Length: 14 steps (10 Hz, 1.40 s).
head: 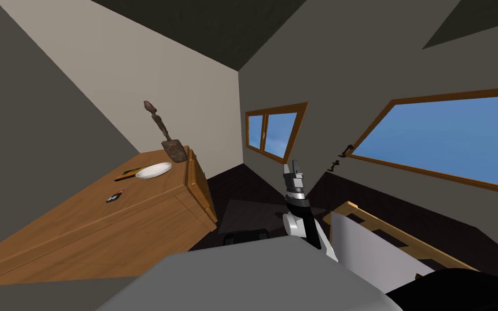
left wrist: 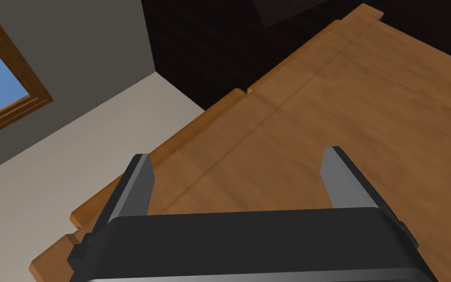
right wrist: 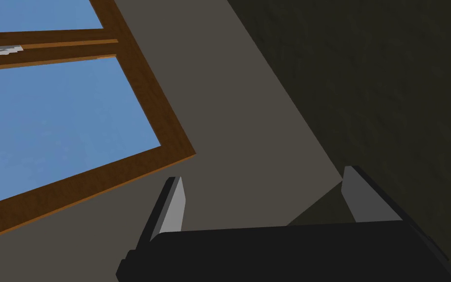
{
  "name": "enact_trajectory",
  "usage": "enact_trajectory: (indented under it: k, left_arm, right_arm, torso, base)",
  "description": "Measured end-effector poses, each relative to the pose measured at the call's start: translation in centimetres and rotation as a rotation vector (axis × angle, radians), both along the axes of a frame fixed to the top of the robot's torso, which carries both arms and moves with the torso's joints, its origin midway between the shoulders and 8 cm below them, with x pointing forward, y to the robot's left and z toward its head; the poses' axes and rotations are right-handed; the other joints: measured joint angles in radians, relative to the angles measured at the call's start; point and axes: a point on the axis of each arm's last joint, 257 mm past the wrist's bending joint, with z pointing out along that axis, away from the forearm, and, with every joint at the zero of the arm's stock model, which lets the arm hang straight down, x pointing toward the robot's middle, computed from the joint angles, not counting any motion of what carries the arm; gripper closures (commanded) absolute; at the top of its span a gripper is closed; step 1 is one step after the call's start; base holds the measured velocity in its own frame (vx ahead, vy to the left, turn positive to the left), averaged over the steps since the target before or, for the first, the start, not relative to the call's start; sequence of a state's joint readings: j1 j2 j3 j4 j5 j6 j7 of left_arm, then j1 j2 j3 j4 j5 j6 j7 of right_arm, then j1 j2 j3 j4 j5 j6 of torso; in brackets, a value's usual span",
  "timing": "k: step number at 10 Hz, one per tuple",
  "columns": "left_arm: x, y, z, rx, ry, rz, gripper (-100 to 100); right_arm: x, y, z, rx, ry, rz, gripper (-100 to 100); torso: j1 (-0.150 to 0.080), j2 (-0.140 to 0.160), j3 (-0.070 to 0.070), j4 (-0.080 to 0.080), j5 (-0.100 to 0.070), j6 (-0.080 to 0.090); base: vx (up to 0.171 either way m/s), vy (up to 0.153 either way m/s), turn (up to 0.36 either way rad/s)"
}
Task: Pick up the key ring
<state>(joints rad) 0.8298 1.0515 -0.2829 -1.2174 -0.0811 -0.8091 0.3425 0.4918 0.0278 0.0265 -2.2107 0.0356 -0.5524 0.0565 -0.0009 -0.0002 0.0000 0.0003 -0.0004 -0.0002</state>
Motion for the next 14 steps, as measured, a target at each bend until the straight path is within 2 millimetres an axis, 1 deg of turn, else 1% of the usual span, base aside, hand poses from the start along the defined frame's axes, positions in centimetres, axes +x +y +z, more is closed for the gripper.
enact_trajectory:
  k: [1,3,4,5,6,7,8,10,12,13,14]
  left_arm:
    - [-1.4,0.7,0.0,0.002,0.039,-0.007,-100]
    - [-3.1,2.4,-0.1,0.019,0.082,-0.005,-100]
    - [-4.4,3.3,-0.2,0.023,0.121,-0.012,-100]
    - [-5.6,4.1,0.2,0.033,0.153,-0.010,-100]
    - [-6.4,5.0,0.3,0.046,0.169,-0.005,-100]
    - [-7.6,5.8,0.8,0.046,0.204,-0.016,-100]
    - [-8.4,6.5,1.4,0.050,0.229,-0.019,-100]
    - [-9.1,7.5,1.2,0.064,0.248,-0.012,-100]
    - [-11.4,9.4,2.4,0.079,0.310,-0.019,-100]
    - [-12.7,10.0,2.9,0.082,0.351,-0.026,-100]
    - [-13.3,10.9,3.4,0.091,0.376,-0.029,-100]
  right_arm:
    - [0.0,0.0,0.0,0.000,0.000,0.000,0]
    - [0.0,0.0,0.0,0.000,0.000,0.000,0]
    - [0.0,0.0,0.0,0.000,0.000,0.000,0]
    - [0.0,0.0,0.0,0.000,0.000,0.000,0]
    - [0.0,0.0,0.0,0.000,0.000,0.000,0]
    - [0.0,0.0,0.0,0.000,0.000,0.000,0]
    - [0.0,0.0,0.0,0.000,0.000,0.000,0]
    - [0.0,0.0,0.0,0.000,0.000,0.000,0]
    - [0.0,0.0,0.0,0.000,0.000,0.000,0]
    - [0.0,0.0,0.0,0.000,0.000,0.000,0]
    - [0.0,0.0,0.0,0.000,0.000,0.000,0]
  torso:
    - [-0.001,0.000,0.000,0.000,0.000,0.001]
    - [0.000,0.000,0.000,0.000,0.000,0.000]
    - [-0.001,-0.001,0.000,0.000,0.000,0.001]
    - [-0.001,-0.001,0.000,0.000,0.000,0.000]
    - [0.000,0.000,0.000,0.000,0.000,0.000]
    - [0.000,0.000,0.000,0.000,0.000,0.001]
    - [0.000,0.000,0.000,0.000,0.000,0.000]
    - [0.001,0.001,0.001,0.000,0.000,0.000]
    - [0.000,0.000,0.000,0.000,0.000,0.000]
    - [0.000,-0.001,0.000,0.000,0.000,0.001]
    - [0.000,0.000,0.000,0.000,0.000,0.000]
  base:
    - [0.021,-0.041,-0.113]
    - [0.016,-0.025,-0.081]
    - [0.022,-0.030,-0.101]
    - [0.005,-0.008,0.009]
    - [0.019,-0.021,-0.151]
    - [0.017,-0.011,-0.084]
    - [0.000,0.000,0.000]
    - [0.010,-0.010,-0.066]
    - [0.021,-0.017,-0.111]
    - [0.010,-0.018,-0.085]
    - [0.000,-0.012,-0.021]
